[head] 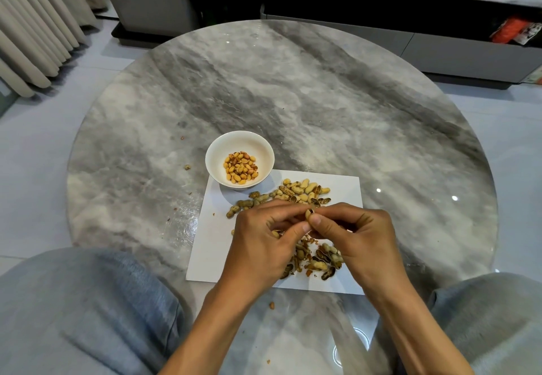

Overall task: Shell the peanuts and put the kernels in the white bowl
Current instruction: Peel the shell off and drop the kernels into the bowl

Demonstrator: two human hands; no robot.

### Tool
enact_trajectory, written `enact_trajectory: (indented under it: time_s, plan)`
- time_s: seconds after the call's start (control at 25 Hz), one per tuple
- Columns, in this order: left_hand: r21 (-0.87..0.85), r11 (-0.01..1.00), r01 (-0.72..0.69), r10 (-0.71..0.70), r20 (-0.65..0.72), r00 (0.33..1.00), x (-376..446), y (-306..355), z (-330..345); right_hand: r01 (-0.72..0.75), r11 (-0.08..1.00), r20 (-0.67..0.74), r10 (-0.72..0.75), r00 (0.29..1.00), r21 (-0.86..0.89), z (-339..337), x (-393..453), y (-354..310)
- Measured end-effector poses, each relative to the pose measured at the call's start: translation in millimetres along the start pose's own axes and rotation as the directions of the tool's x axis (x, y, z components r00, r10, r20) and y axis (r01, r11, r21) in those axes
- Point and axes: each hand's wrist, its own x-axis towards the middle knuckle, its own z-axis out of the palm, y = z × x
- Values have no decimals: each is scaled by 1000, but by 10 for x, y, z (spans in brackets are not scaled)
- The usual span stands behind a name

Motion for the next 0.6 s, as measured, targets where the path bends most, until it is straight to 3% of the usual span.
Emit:
enact_trajectory:
  time_s: [0.12, 0.32, 0.6]
  plan:
    - [-102, 995, 3, -7, -35, 999, -6, 59, 33, 2, 993, -38, 2, 999, 121, 12, -9, -23]
    - [-204, 978, 49, -77, -136, 988, -44, 19, 149, -79, 926, -182, 155, 971, 369, 193, -44, 58]
    - [-328, 933, 147, -196, -119, 973, -9, -9, 152, -208, 763, -126, 354, 927, 611, 212, 12, 94]
